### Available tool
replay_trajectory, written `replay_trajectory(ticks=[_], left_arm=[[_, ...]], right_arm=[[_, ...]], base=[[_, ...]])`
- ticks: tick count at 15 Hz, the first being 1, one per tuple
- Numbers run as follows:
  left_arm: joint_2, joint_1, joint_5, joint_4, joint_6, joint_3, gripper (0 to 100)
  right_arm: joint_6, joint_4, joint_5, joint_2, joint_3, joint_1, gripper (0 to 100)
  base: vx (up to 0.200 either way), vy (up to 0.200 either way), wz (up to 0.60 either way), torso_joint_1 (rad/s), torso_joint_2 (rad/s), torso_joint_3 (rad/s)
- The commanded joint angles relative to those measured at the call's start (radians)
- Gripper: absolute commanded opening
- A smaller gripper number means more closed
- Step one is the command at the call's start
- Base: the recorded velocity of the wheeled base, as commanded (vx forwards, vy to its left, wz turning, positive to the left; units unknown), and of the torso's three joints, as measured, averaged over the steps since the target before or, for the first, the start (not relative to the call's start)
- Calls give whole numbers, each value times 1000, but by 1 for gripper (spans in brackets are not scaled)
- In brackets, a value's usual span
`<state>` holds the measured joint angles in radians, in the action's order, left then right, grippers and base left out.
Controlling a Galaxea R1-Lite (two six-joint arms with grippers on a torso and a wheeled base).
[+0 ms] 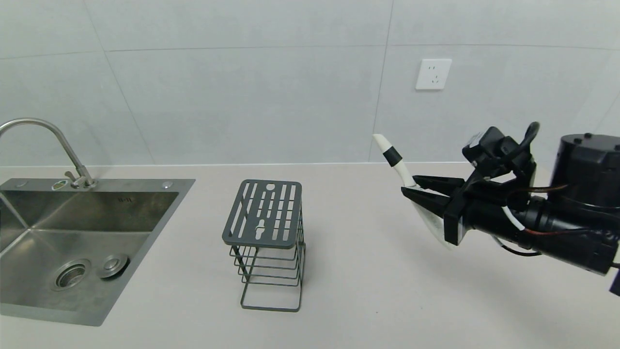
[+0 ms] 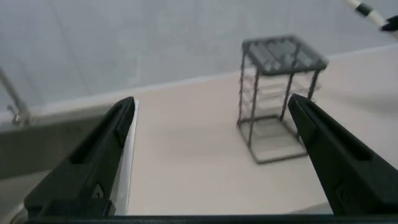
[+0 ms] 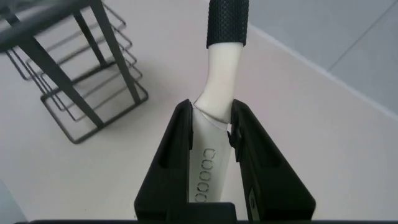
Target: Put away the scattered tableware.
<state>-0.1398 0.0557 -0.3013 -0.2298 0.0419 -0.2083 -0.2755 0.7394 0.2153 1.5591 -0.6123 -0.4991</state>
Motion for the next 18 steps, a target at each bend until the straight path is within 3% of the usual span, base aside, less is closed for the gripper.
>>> replay_trajectory(ticks=[1,3,4,5,6,8,10,11,12,15,17,18], left_arm=[[-251,61,-25,-25,7,-118,100],[-460,159,-125,-148,35,-146,100],[-500,182,-151,-183,49,-145,100],[-603,223,-228,-227,125,-138,100],[-661,228,-266,-232,173,-146,100],[-784,228,-337,-275,225,-171,100],[-856,257,-374,-355,228,-187,100],[-948,277,-446,-461,231,-204,100],[-962,277,-455,-476,231,-206,100],[-1247,289,-559,-778,297,-215,100],[-1388,291,-673,-991,292,-230,100],[-1428,291,-690,-1042,282,-244,100]], right_arm=[[-7,-3,1,-60,-3,-2,0],[-19,2,1,-74,-6,-13,0],[-34,-3,-1,-82,-7,-22,0],[-67,-5,-1,-91,-7,-47,0],[-80,-5,-2,-96,-7,-73,0],[-94,12,-7,-100,17,-134,0],[-133,55,-2,-134,103,-145,0],[-160,63,-4,-169,192,-144,0],[-160,63,-4,-171,197,-144,0],[-169,83,-2,-140,120,-164,0],[-169,100,-2,-148,126,-188,0],[-169,100,-1,-149,117,-188,0]], base=[[0,0,0,0,0,0],[0,0,0,0,0,0],[0,0,0,0,0,0],[0,0,0,0,0,0],[0,0,0,0,0,0],[0,0,0,0,0,0],[0,0,0,0,0,0],[0,0,0,0,0,0],[0,0,0,0,0,0],[0,0,0,0,0,0],[0,0,0,0,0,0],[0,0,0,0,0,0]])
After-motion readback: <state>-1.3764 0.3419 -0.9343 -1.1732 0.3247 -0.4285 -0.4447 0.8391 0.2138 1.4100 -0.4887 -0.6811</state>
